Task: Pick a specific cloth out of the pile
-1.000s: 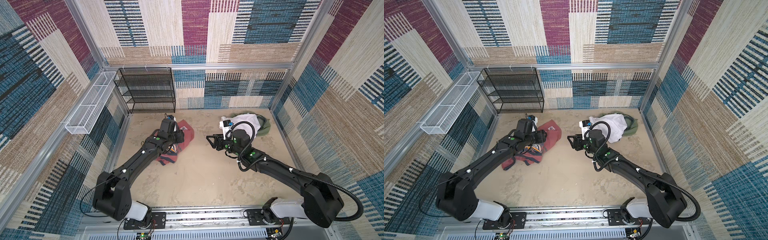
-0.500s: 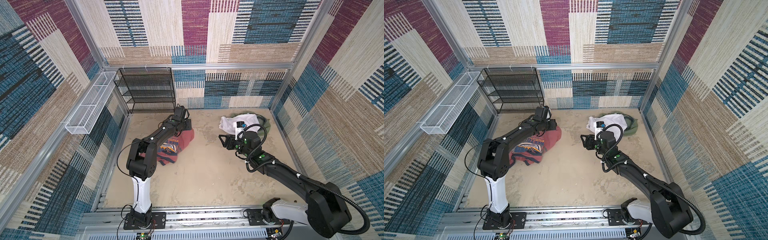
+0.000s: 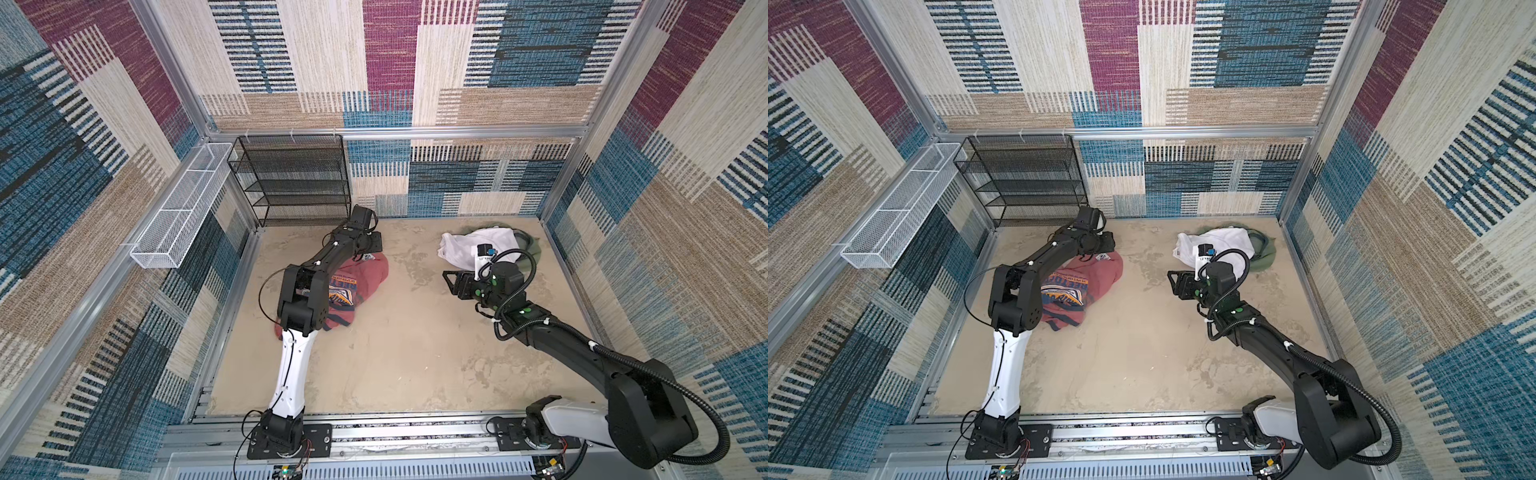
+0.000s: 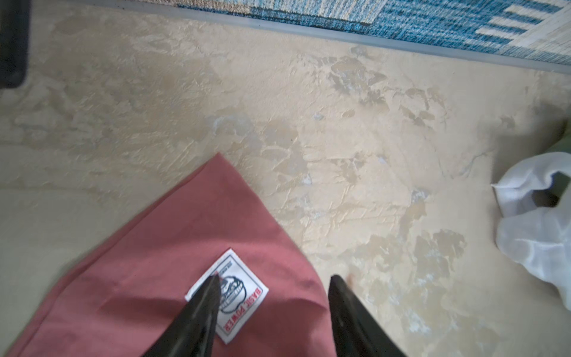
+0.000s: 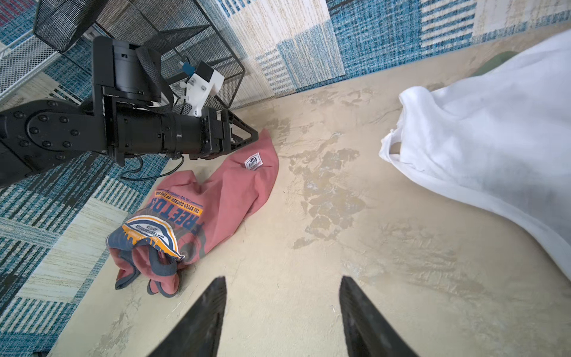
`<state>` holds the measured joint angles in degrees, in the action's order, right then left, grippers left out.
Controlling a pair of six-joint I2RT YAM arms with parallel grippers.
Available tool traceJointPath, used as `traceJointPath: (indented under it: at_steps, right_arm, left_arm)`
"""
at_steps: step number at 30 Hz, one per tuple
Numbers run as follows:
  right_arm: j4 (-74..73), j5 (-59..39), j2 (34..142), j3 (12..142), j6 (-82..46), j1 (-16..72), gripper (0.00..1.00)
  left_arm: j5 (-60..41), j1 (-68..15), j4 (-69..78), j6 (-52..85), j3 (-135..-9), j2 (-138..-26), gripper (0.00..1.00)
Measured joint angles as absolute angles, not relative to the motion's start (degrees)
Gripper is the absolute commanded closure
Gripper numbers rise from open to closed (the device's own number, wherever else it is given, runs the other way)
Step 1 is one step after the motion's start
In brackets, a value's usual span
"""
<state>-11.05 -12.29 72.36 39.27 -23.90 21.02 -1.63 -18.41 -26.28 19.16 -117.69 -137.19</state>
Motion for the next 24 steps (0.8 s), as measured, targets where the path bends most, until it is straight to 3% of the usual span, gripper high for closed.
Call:
traceJointPath:
  at_steps: [9,24]
  right_arm:
    - [-11.68,-12.43,71.96,37.98,-23.92,19.14,0.38]
    - [-13.17,-14.41,73.21,37.98,-24.18,17.87,0.39]
  left_arm:
    - [-0.01,-18.37,-33.30,17.63,-133.19,-146.98,0.41]
    - [4.12,-18.48,-35.73,15.86,-135.15,-149.84,0.43]
